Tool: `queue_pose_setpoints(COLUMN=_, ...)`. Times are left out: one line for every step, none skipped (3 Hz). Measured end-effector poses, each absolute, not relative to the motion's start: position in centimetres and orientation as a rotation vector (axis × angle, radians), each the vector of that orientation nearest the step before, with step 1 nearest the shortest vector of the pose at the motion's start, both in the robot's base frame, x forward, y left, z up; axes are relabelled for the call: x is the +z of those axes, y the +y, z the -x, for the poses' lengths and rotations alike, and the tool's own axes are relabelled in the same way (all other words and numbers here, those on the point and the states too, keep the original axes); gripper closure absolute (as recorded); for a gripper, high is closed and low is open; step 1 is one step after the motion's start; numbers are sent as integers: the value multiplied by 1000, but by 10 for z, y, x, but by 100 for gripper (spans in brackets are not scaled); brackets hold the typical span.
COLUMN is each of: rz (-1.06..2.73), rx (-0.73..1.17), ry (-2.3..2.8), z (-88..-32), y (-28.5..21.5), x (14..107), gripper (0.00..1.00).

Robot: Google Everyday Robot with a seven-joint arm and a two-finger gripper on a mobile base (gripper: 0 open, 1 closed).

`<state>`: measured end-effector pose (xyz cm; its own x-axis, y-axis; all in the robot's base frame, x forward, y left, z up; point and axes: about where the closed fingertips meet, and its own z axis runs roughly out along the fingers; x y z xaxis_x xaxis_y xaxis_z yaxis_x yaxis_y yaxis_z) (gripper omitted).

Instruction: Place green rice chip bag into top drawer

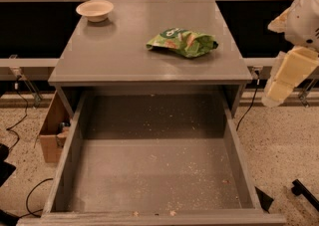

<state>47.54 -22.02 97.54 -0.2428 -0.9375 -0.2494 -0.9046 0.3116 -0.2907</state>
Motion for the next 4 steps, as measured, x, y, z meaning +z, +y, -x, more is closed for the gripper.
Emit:
queue_pose_setpoints(rz=1647, rx=-189, ry=2101, z=-543, y=-213, x=974, gripper=0)
queue_pose_setpoints(rz=1684, rx=-293, ry=1943, z=-614, y=-199, x=983, gripper=0)
queue_pose_setpoints(rz=1709, rx=-322, ry=1800, z=-687, y=-173, x=989, gripper=0)
queue_pose_setpoints(rz=1717, rx=-312, ry=1805, z=-692, y=-168, x=982, gripper=0)
